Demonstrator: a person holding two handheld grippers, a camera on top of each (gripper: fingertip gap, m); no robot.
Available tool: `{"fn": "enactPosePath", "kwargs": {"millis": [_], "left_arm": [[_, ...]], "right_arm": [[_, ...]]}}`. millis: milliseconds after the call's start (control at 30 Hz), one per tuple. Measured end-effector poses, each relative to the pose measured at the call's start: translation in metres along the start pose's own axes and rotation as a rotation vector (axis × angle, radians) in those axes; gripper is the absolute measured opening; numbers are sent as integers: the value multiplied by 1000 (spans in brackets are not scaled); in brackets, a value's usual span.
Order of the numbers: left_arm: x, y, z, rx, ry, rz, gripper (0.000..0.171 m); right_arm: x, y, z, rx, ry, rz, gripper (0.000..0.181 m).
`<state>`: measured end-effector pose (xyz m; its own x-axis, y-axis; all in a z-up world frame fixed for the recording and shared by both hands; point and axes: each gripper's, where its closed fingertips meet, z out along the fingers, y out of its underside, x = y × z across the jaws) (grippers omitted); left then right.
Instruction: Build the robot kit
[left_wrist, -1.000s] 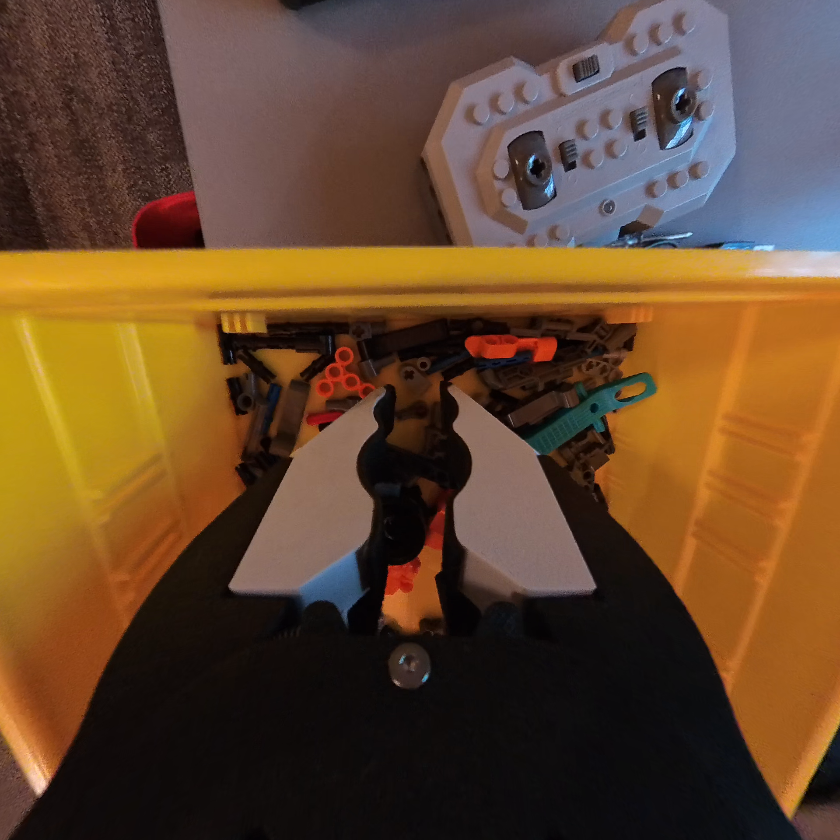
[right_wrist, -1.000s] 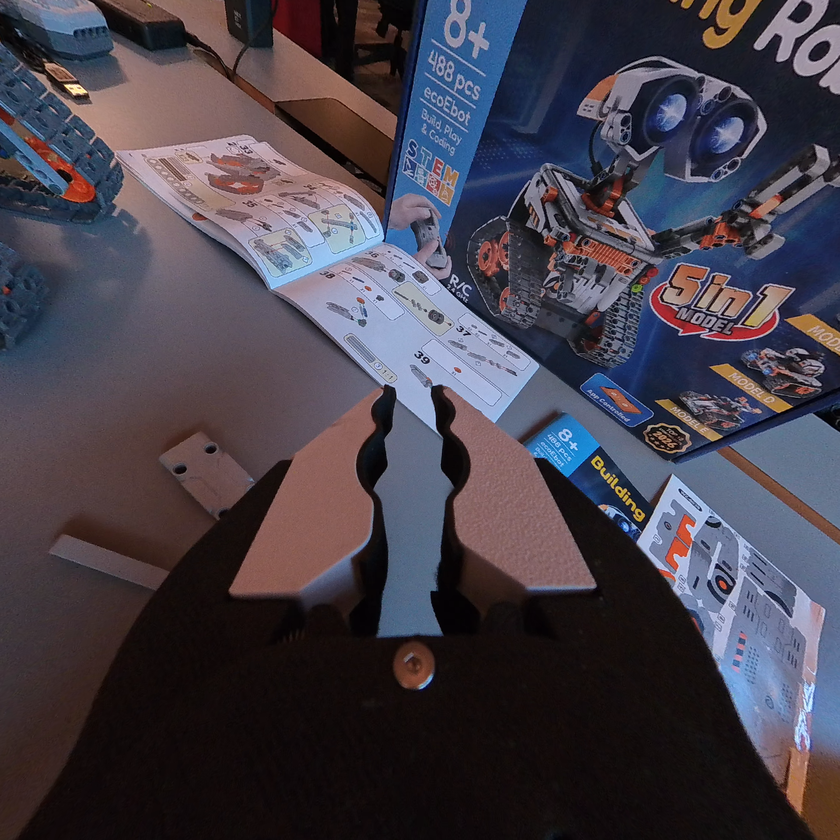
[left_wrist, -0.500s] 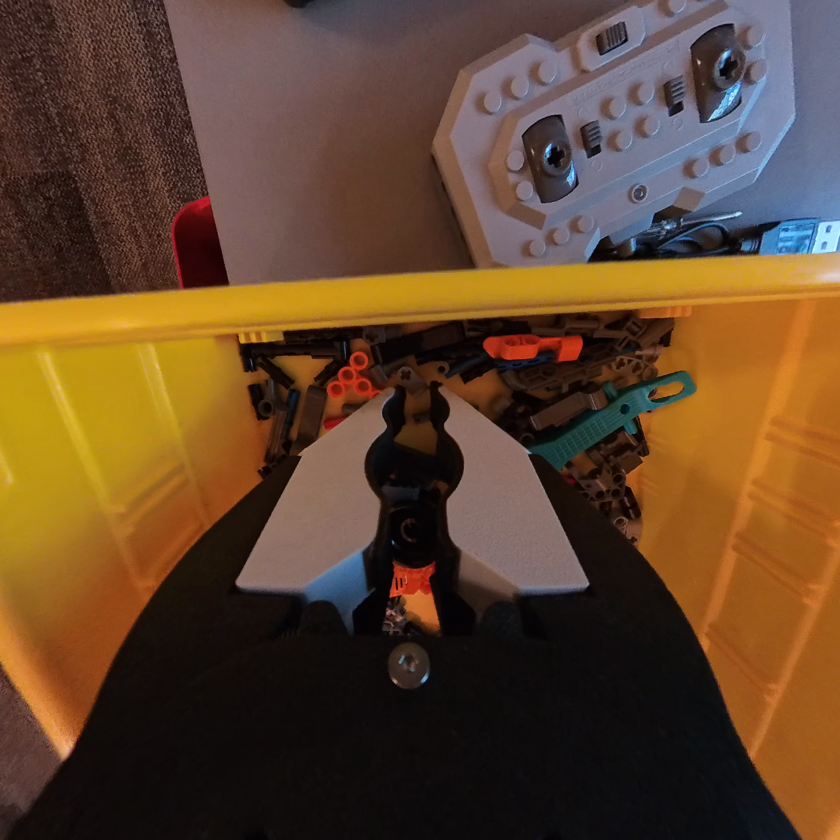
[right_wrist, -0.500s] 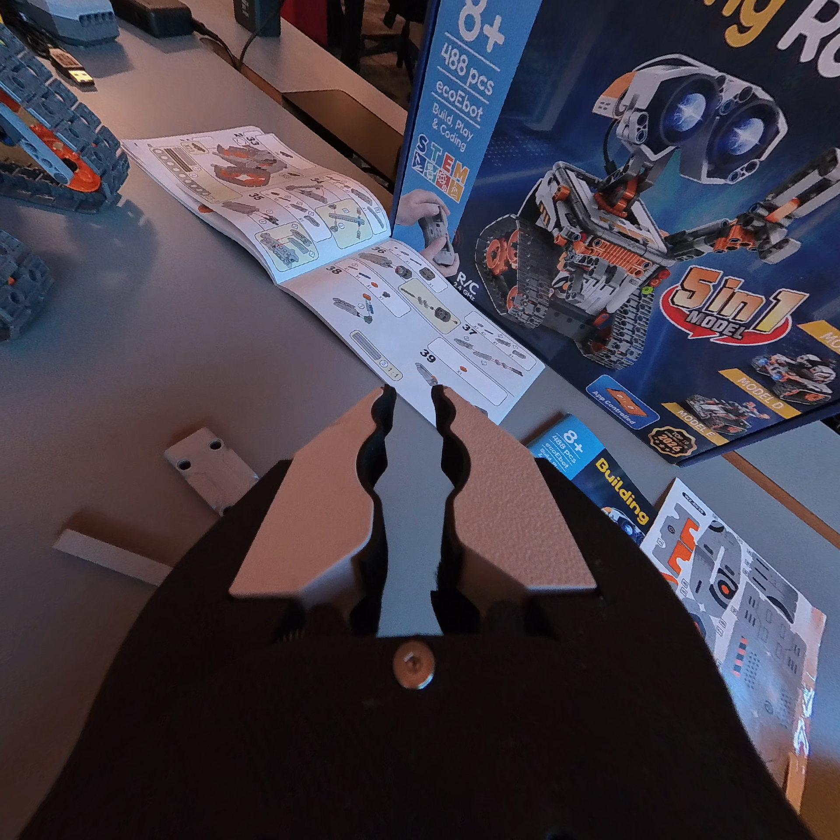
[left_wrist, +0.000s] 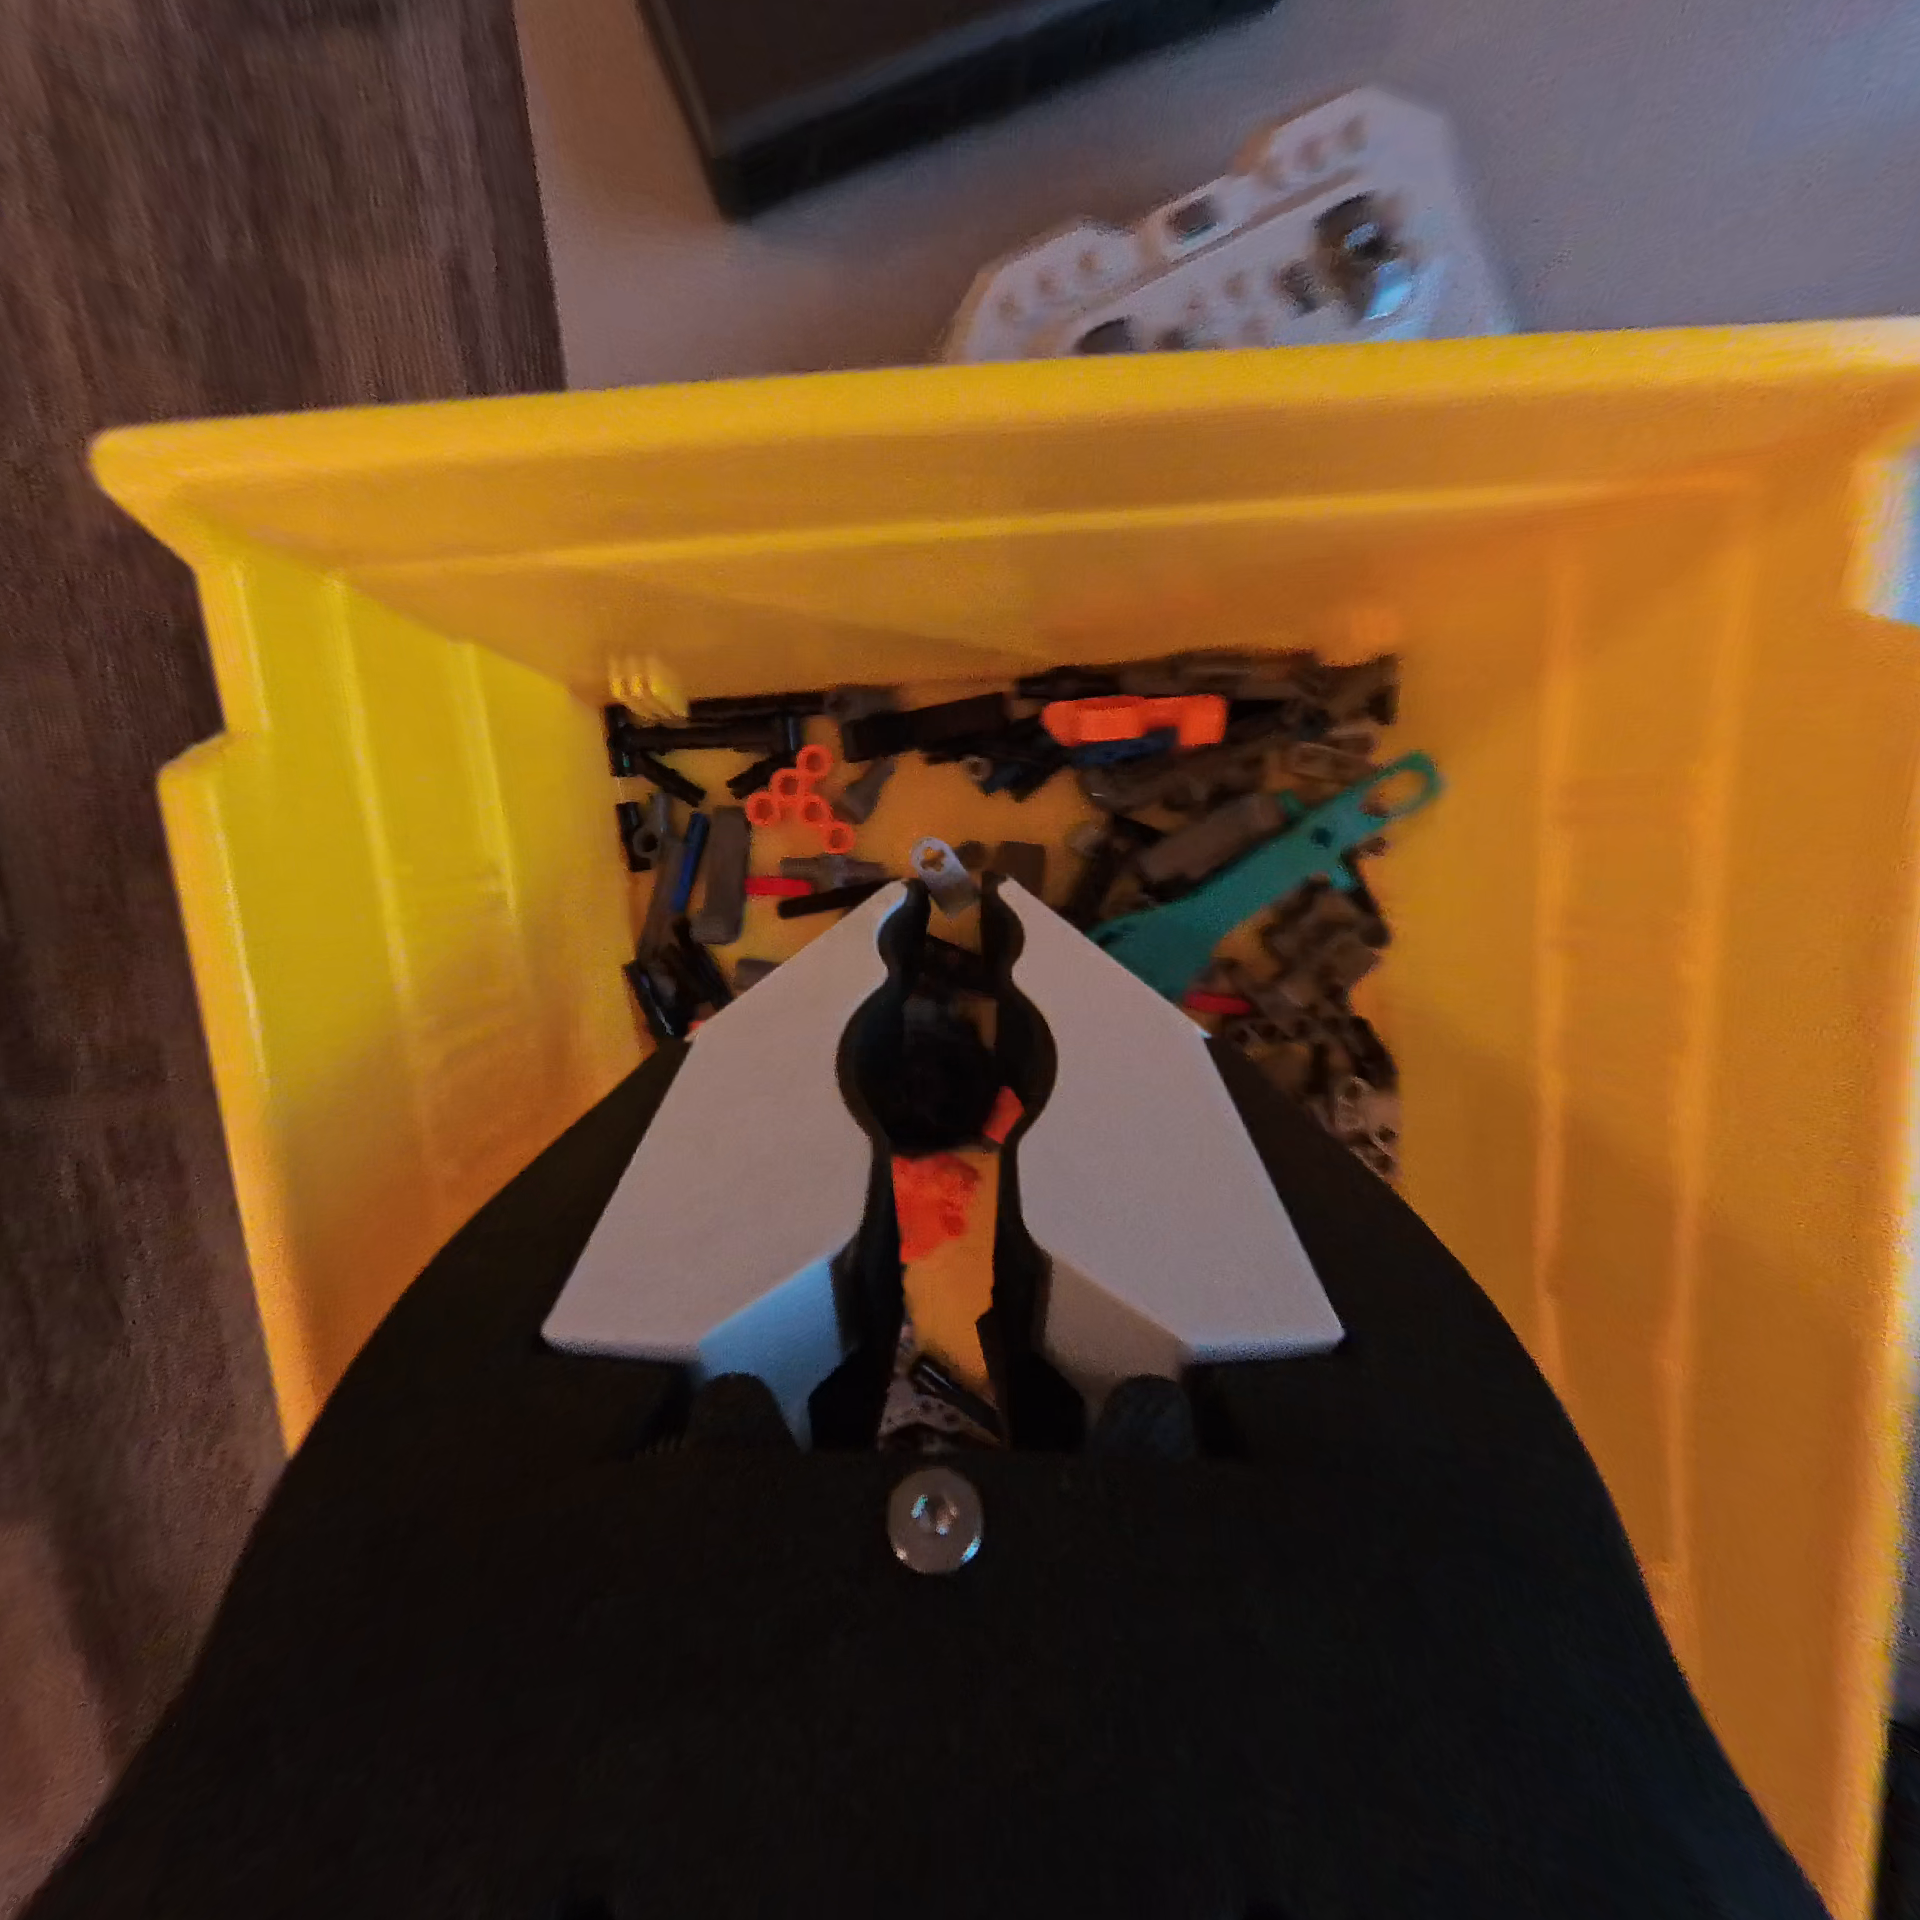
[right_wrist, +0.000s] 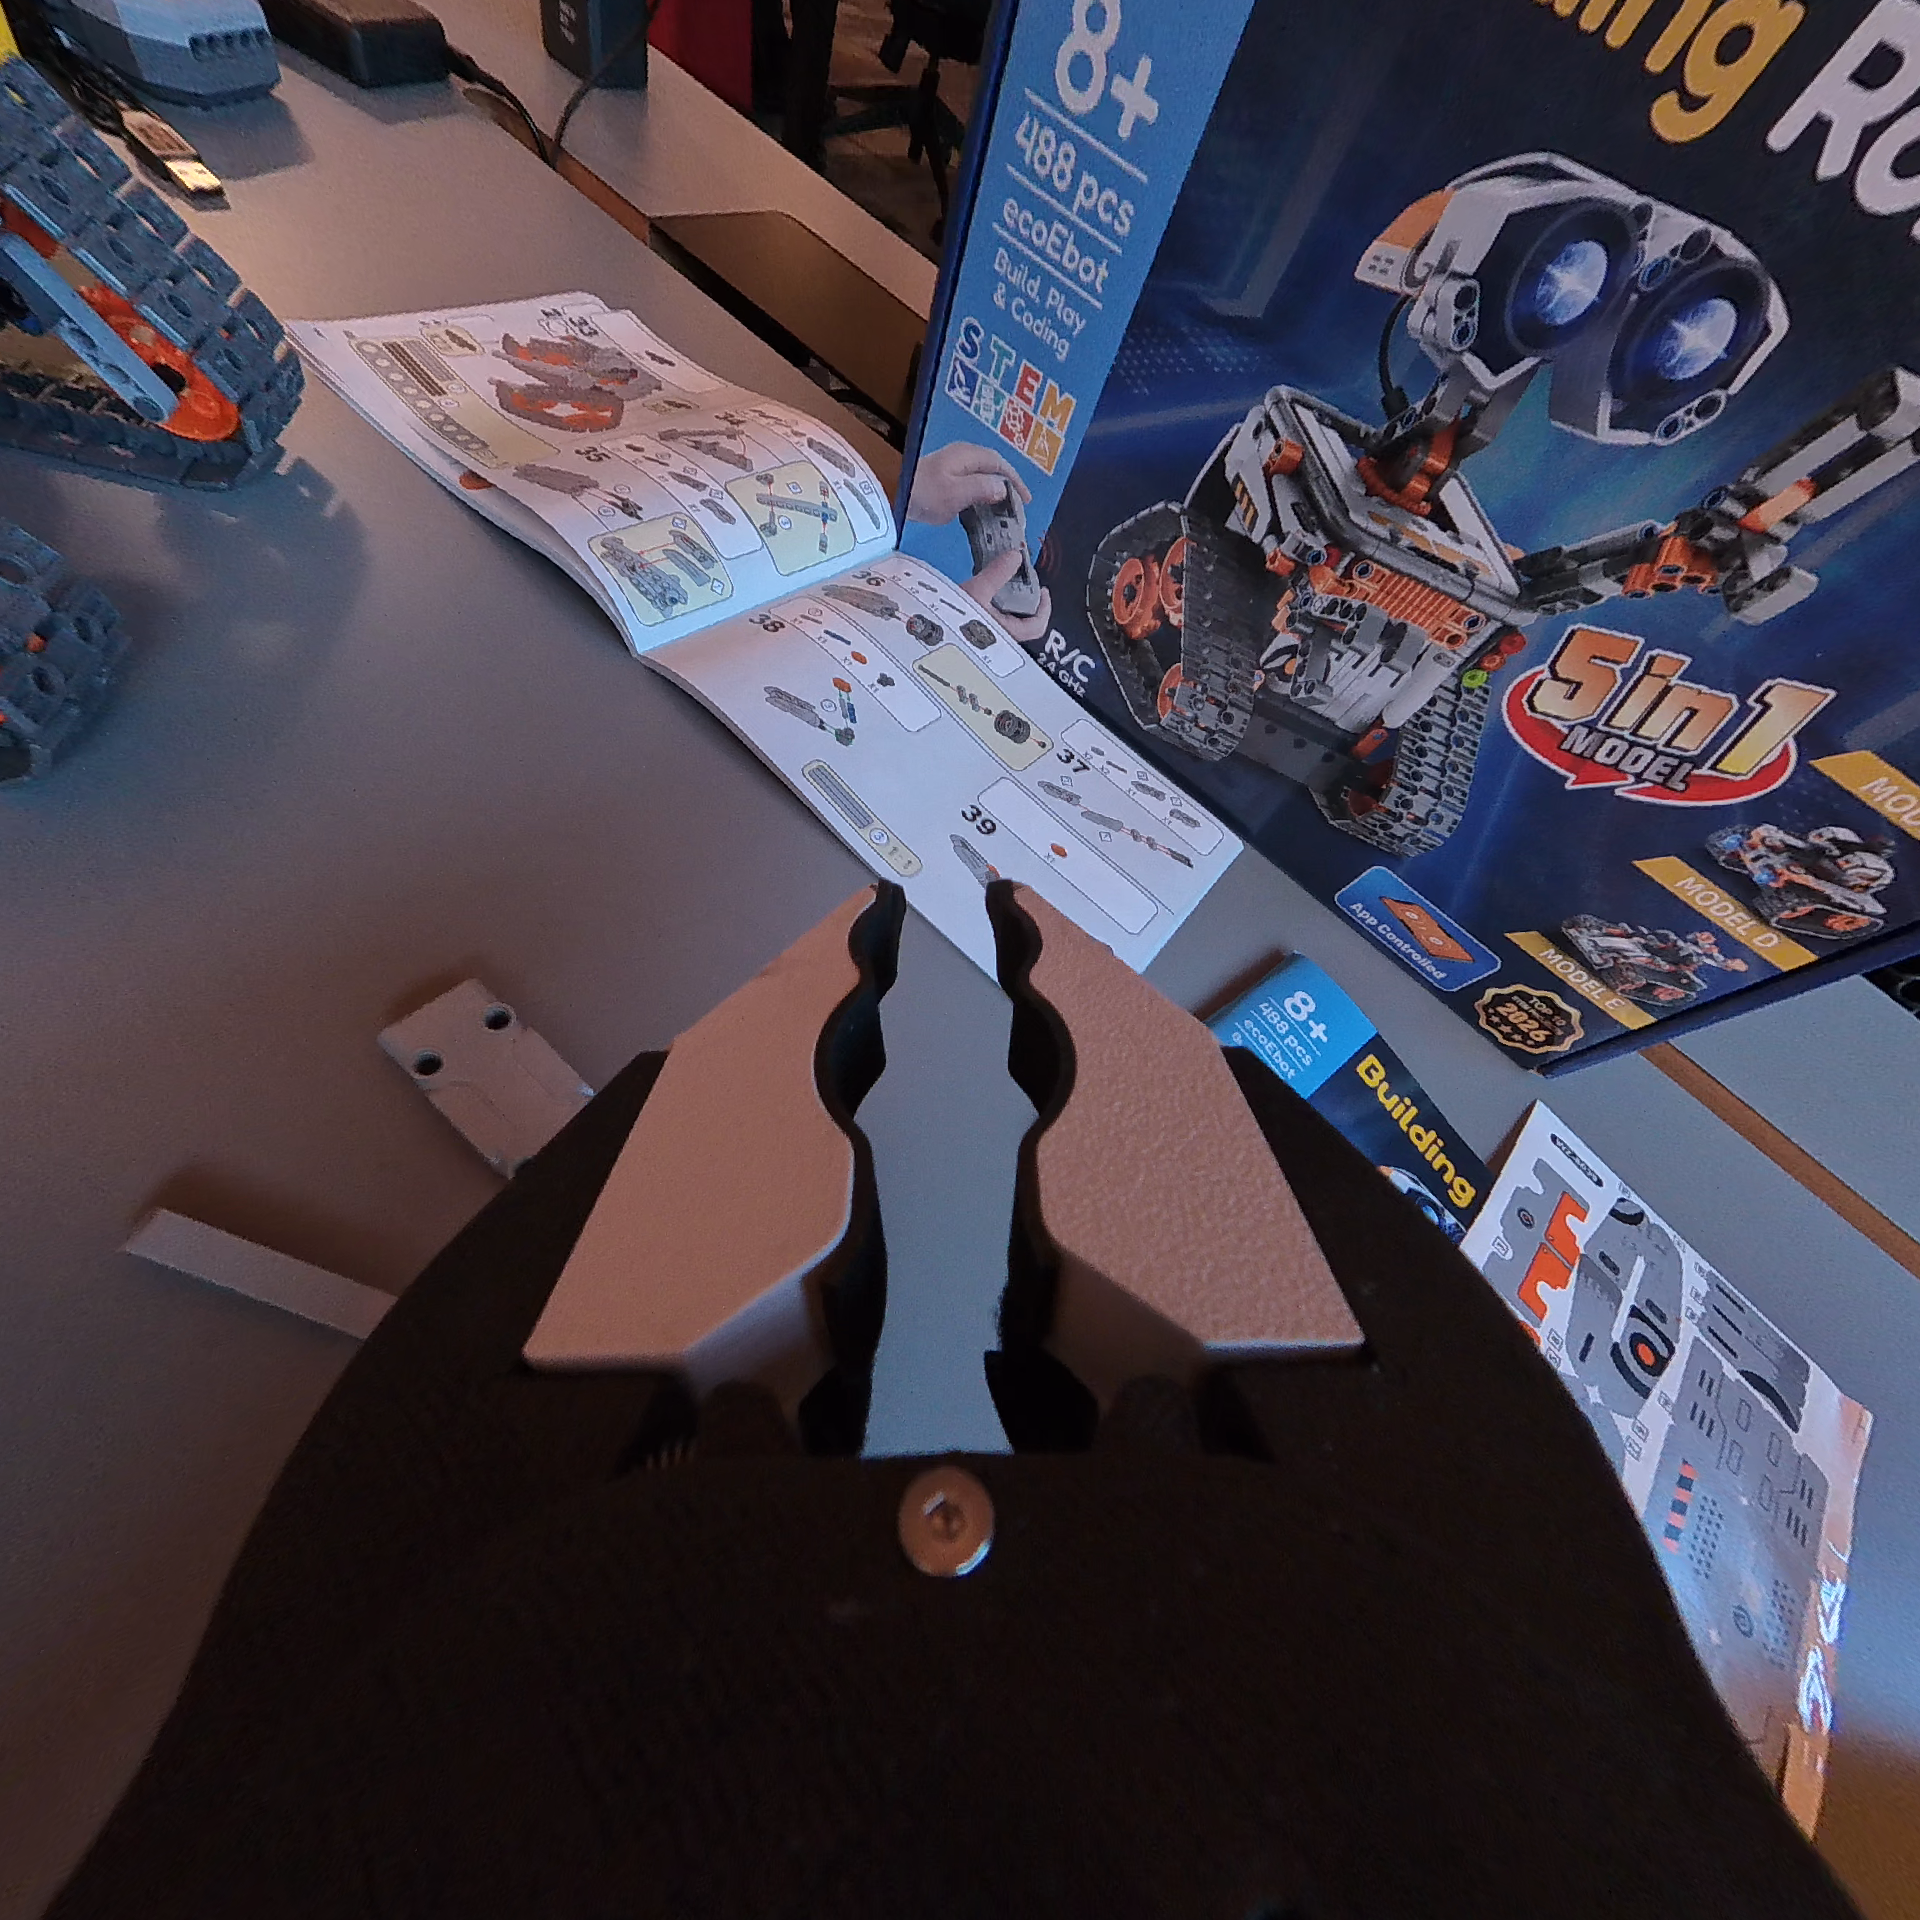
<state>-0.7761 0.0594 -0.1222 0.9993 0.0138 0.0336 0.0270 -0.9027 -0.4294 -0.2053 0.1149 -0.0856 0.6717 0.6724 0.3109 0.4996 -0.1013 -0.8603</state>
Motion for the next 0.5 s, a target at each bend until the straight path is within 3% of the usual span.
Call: {"fn": "enactPosePath", "kwargs": {"millis": [100, 267, 367, 500], "left_arm": [[34, -4, -39, 189, 61, 68, 8], [131, -7, -116, 546, 234, 288, 8], [190, -2, -157, 726, 334, 402, 8], [263, 13, -197, 851, 483, 507, 8]], "right_arm": [[-3, -6, -2, 18, -3, -15, 18], [-19, -25, -5, 87, -39, -58, 18], [-40, -52, -15, 185, -86, -98, 19], [-85, -102, -45, 348, -199, -117, 22]]}}
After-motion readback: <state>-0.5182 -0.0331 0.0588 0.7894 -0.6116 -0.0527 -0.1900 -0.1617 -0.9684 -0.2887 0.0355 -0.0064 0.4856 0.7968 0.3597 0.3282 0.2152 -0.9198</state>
